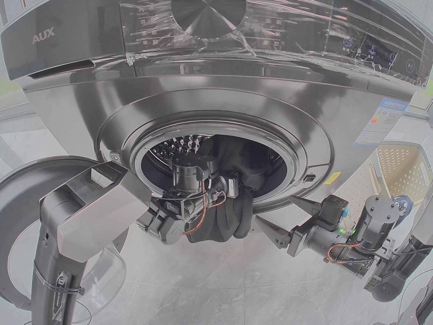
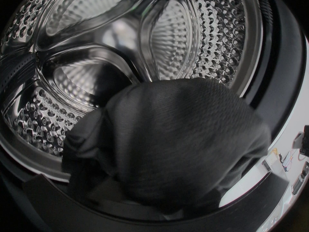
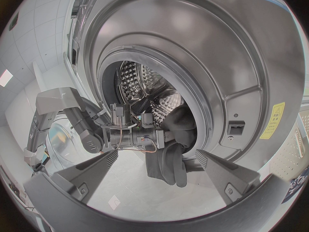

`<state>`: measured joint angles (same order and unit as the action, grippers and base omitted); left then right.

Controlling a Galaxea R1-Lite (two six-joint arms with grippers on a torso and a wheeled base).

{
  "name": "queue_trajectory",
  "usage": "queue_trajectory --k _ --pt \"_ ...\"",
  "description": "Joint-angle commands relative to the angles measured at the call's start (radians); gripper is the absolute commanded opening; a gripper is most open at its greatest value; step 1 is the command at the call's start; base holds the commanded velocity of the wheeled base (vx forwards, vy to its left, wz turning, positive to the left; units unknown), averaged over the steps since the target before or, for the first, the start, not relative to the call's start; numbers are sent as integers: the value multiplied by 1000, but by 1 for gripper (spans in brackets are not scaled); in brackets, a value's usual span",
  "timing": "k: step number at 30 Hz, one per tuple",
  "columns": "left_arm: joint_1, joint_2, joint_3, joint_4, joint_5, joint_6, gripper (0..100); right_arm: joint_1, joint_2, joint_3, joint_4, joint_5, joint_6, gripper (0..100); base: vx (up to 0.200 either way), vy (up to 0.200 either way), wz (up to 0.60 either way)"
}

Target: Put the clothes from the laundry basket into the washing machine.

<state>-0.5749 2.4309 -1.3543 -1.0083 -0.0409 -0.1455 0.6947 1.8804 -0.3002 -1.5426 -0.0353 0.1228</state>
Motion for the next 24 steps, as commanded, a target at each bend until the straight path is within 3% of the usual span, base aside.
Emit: queue_trajectory --k 1,7,13,14,20,24 --pt "35 51 -129 11 22 -6 0 2 0 -2 -1 0 0 100 0 0 0" --pt "73 109 -376 43 119 -11 0 2 2 -5 -1 0 0 100 0 0 0" --pt "70 99 -421 71 131 -34 0 2 0 -8 -1 0 0 100 0 0 0" --pt "67 89 -402 71 131 -34 100 2 0 -8 -1 0 0 100 0 0 0" --pt "30 -26 -244 79 127 -65 100 -1 0 -8 -1 0 0 100 0 0 0" --pt "1 -130 -65 122 114 -63 100 2 2 -8 -1 0 0 100 0 0 0"
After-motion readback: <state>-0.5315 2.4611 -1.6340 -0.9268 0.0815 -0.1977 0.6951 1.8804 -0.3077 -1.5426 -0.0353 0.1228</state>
